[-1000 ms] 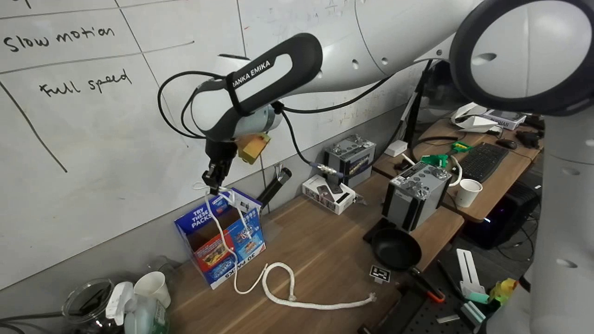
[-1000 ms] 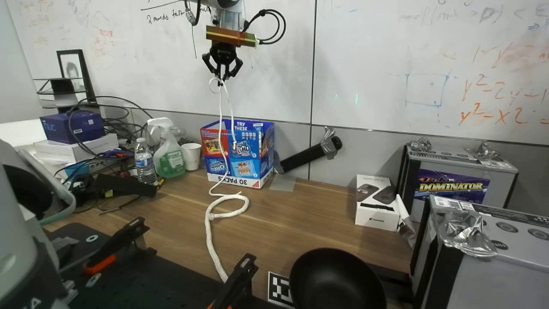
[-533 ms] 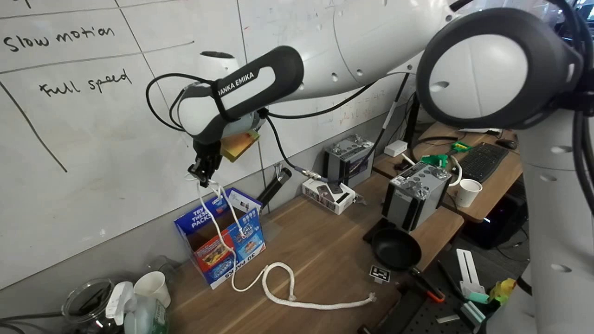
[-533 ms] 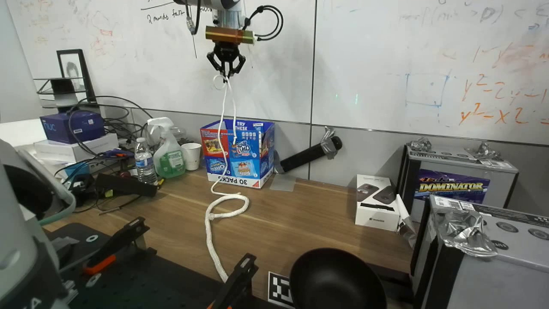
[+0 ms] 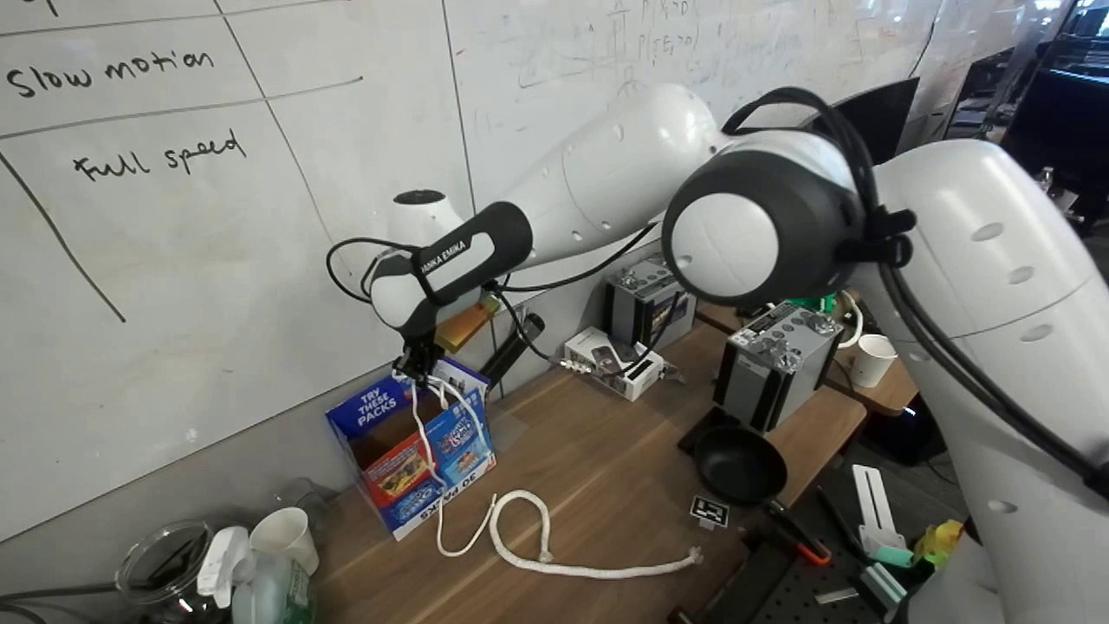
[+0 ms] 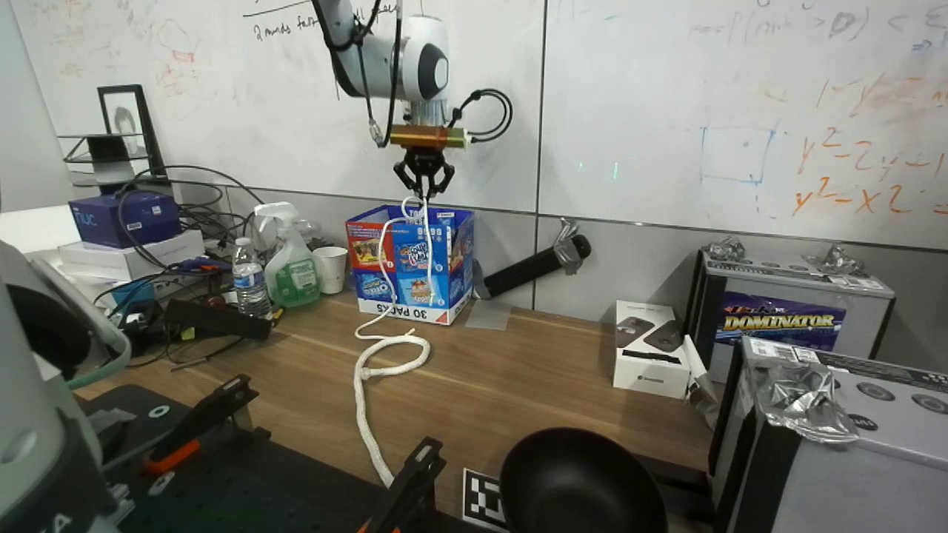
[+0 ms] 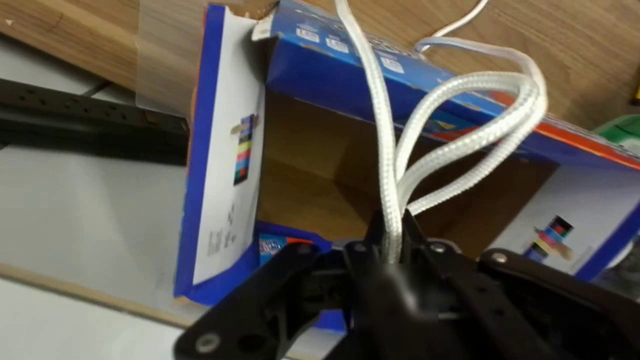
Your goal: Put the white ropes inside the blue box
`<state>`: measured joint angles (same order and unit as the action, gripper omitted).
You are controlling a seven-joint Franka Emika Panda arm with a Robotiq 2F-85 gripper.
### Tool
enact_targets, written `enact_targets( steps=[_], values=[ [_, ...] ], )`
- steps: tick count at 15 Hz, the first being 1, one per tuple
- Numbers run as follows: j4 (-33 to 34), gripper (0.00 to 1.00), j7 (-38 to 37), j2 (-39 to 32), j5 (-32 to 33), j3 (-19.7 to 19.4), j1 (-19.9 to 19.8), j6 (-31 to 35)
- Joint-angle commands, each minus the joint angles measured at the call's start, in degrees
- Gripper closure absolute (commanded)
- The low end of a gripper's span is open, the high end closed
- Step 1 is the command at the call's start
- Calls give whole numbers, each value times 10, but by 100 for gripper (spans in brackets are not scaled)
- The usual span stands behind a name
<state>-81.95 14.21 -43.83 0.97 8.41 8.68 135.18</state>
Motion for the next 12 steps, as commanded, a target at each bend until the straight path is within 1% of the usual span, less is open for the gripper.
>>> enact_targets(
  steps=[1, 4, 7, 10, 12],
  values=[
    [98, 93, -43, -97, 31, -31, 22, -22],
    [141, 93, -69, -165, 52, -53, 35, -41],
    [166, 93, -87, -217, 70, -68, 45, -55],
    [188, 93, -94, -252, 76, -73, 52, -69],
    [199, 94, -95, -261, 80, -73, 55, -79]
  ],
)
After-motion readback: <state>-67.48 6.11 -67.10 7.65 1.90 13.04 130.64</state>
